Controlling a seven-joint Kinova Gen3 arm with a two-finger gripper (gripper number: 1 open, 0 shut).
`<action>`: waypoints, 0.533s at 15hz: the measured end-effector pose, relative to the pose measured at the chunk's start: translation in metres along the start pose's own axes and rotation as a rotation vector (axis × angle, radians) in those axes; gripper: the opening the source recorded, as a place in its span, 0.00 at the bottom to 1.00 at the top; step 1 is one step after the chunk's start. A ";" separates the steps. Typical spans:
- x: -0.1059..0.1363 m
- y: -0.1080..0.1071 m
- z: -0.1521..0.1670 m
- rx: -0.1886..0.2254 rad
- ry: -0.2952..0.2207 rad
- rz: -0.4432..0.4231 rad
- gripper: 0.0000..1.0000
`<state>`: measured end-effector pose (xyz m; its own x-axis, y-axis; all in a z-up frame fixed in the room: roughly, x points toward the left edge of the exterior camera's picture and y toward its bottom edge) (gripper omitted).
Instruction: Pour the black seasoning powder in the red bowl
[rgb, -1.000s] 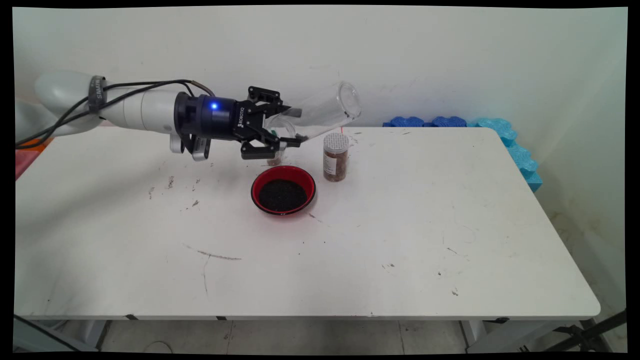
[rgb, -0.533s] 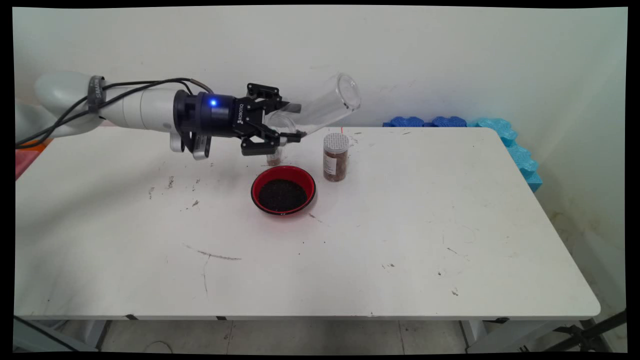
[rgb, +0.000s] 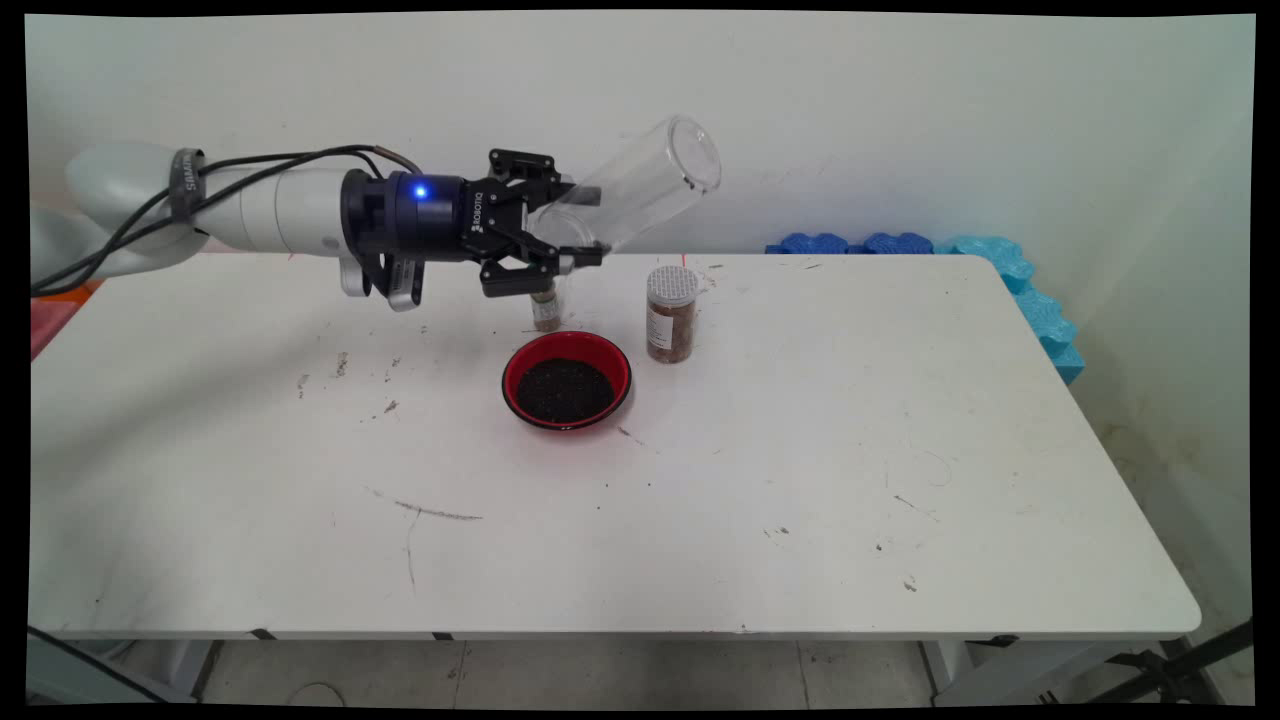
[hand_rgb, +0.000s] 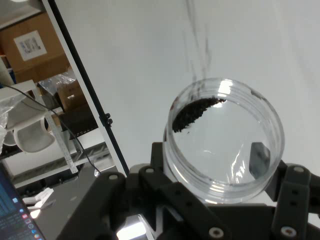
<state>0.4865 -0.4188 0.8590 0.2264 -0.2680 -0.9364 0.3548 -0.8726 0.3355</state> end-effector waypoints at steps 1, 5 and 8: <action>0.000 0.000 0.000 -0.002 -0.006 0.000 0.00; -0.002 0.000 0.000 -0.011 -0.025 0.000 0.00; -0.003 0.000 0.001 -0.015 -0.038 0.000 0.00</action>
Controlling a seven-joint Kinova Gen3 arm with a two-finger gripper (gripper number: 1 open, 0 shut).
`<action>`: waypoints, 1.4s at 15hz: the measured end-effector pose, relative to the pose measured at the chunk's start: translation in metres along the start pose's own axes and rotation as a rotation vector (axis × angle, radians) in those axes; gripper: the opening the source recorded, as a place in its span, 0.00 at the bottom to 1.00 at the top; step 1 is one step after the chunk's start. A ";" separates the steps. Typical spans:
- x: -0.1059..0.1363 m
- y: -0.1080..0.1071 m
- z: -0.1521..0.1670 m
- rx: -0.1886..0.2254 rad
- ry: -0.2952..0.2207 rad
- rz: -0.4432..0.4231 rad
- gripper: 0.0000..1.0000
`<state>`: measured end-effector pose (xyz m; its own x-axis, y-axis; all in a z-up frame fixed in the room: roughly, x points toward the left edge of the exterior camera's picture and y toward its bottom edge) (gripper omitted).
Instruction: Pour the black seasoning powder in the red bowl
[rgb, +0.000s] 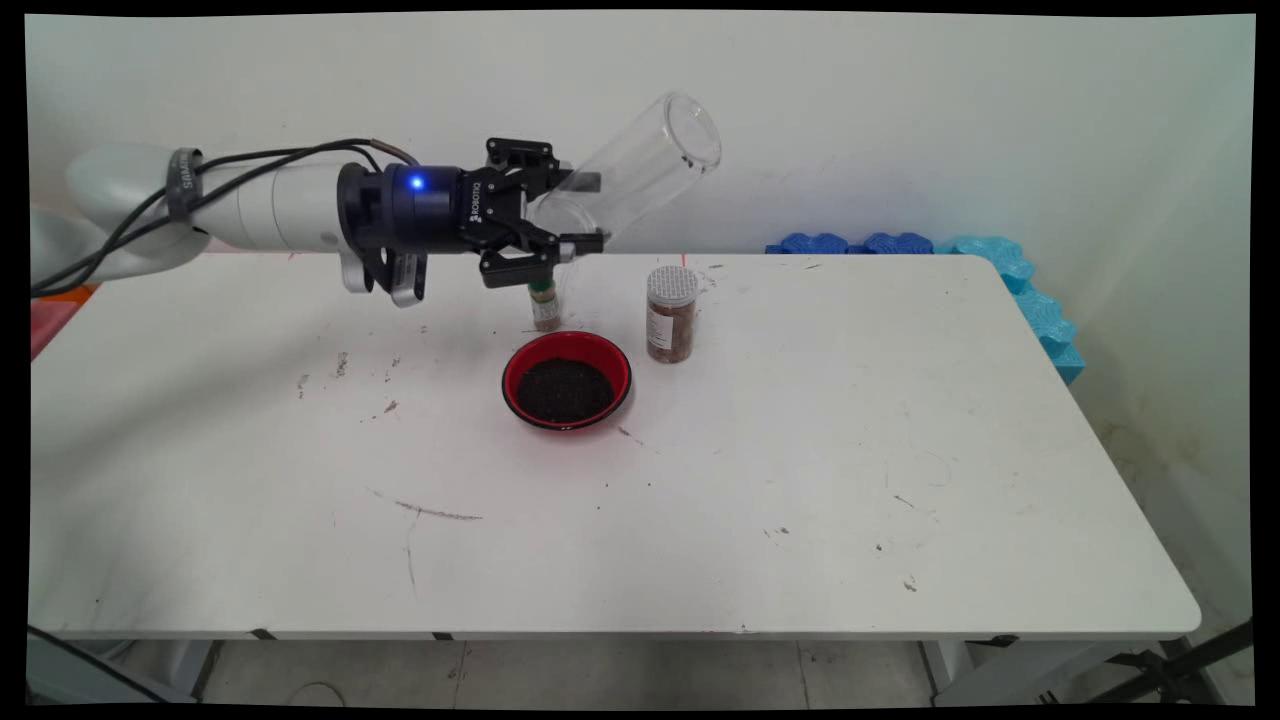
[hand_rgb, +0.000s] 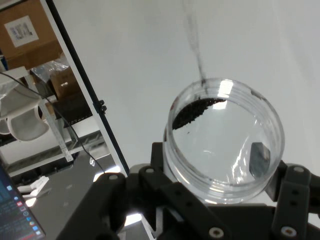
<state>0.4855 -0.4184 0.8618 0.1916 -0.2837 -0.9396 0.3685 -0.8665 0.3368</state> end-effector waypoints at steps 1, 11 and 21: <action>0.000 0.000 0.000 -0.001 -0.003 0.000 0.00; 0.000 -0.002 0.002 -0.006 -0.026 0.005 0.00; 0.006 -0.001 -0.001 0.020 0.000 0.105 0.00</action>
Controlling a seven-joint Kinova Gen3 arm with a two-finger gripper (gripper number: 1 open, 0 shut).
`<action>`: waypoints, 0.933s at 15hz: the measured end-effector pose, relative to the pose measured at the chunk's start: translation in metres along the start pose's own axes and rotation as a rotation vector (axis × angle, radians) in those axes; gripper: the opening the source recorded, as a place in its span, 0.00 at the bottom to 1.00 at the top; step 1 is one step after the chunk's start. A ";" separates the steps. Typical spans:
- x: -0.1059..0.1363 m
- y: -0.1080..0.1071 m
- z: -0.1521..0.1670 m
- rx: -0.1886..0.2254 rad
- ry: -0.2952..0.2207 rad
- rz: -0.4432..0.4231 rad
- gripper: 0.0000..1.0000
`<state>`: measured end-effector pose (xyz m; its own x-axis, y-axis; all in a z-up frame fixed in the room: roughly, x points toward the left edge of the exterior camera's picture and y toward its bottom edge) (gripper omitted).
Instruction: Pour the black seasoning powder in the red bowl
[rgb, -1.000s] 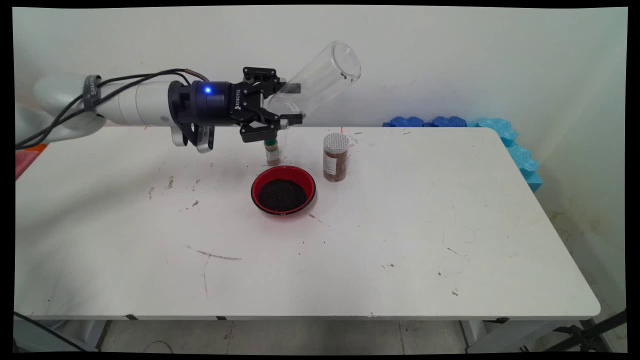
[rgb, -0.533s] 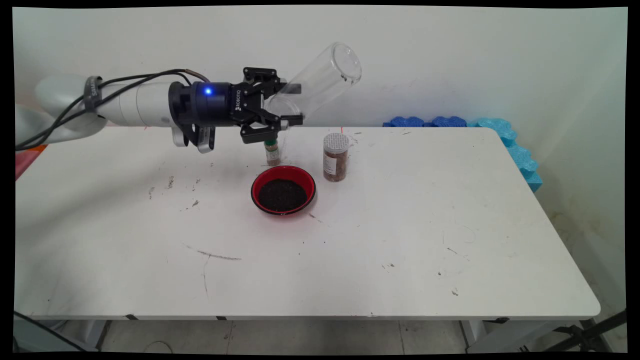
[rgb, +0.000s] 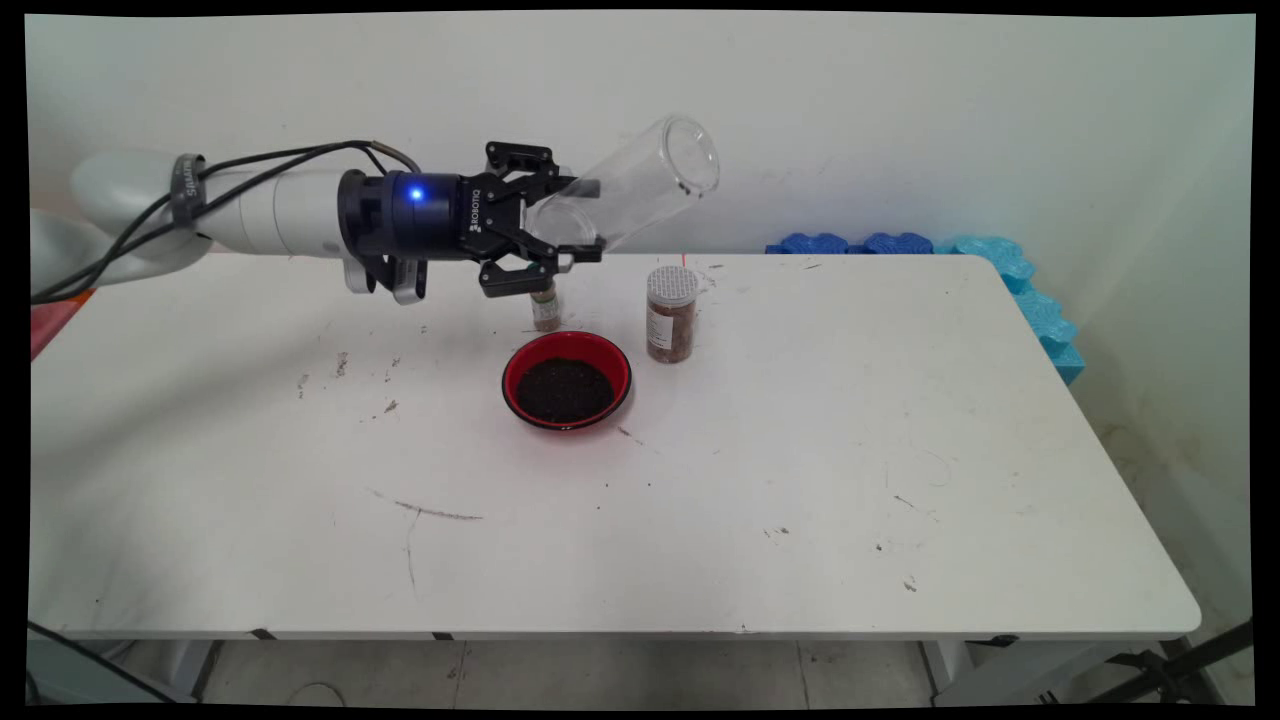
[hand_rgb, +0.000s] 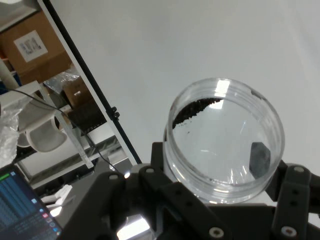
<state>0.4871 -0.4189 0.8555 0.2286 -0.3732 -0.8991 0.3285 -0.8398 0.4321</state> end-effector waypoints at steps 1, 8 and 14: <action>0.000 0.000 0.000 0.002 0.002 0.008 0.00; 0.006 -0.003 -0.003 0.085 0.031 0.256 0.00; 0.009 -0.001 -0.004 0.145 0.052 0.468 0.00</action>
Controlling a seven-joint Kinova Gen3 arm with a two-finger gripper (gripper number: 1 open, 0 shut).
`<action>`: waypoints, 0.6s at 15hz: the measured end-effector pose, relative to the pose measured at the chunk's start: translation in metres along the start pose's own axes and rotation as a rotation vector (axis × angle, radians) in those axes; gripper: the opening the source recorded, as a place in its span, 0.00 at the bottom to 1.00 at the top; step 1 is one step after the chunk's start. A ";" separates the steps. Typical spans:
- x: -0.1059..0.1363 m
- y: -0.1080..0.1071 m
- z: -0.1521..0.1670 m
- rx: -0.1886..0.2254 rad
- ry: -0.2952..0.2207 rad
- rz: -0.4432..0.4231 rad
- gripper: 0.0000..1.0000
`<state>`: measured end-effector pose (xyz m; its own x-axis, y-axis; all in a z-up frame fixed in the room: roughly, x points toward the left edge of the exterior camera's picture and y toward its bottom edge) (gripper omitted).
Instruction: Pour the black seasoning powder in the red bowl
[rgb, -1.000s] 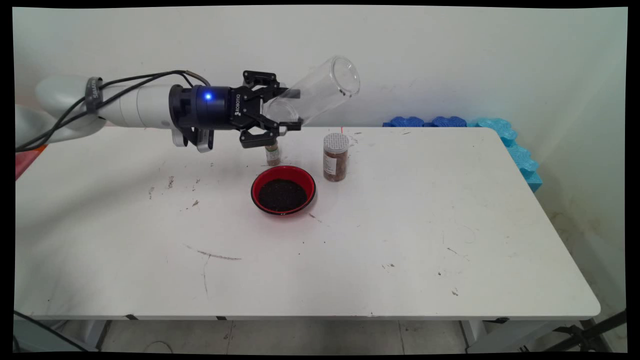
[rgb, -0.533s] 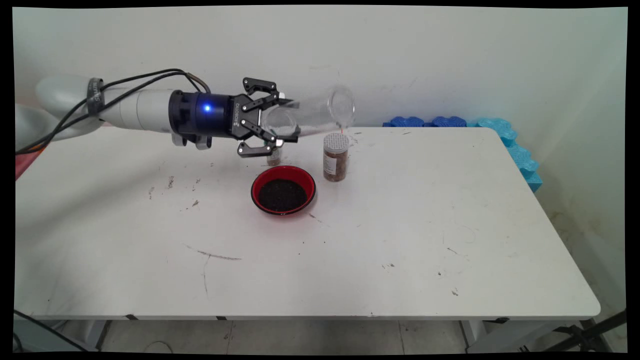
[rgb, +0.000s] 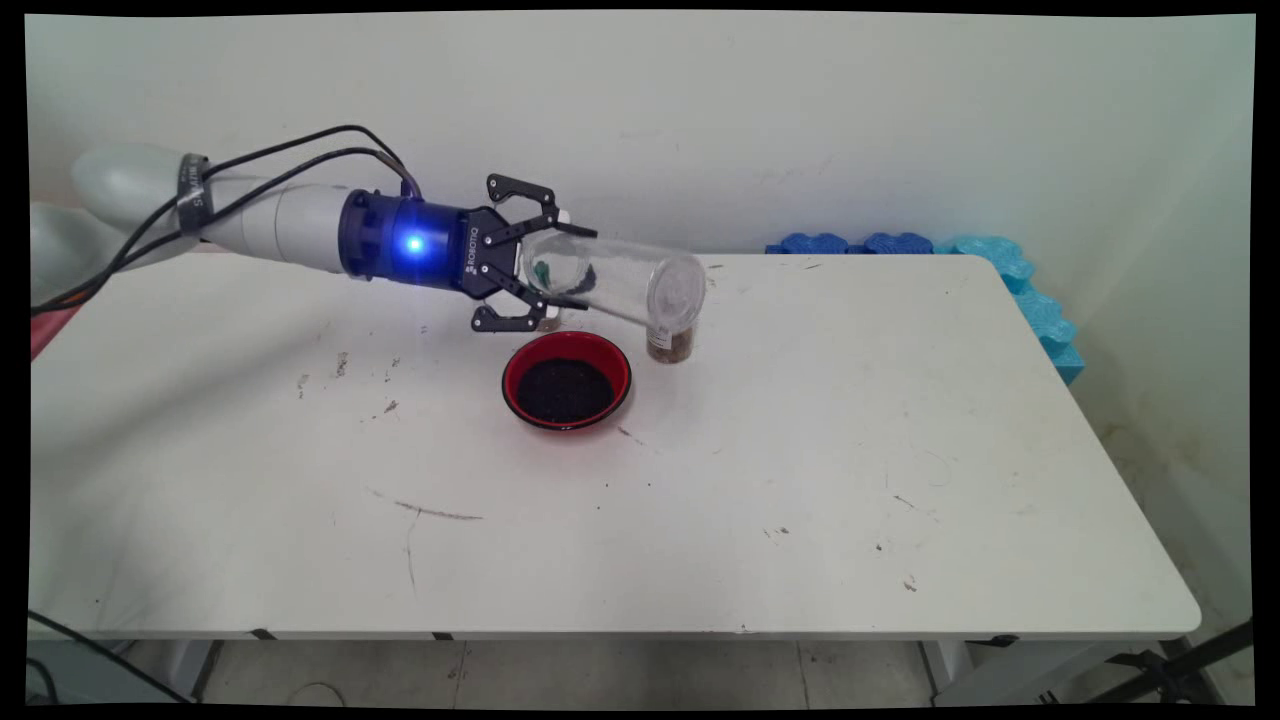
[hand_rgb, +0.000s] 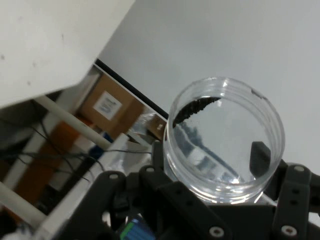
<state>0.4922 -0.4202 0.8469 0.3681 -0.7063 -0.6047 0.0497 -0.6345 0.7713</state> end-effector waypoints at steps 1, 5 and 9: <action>0.001 0.000 0.000 0.010 0.003 0.041 0.00; 0.002 0.003 0.000 0.047 0.012 0.193 0.00; 0.000 0.009 0.001 0.087 0.017 0.367 0.00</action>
<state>0.4923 -0.4266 0.8536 0.3617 -0.8870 -0.2869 -0.1675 -0.3646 0.9160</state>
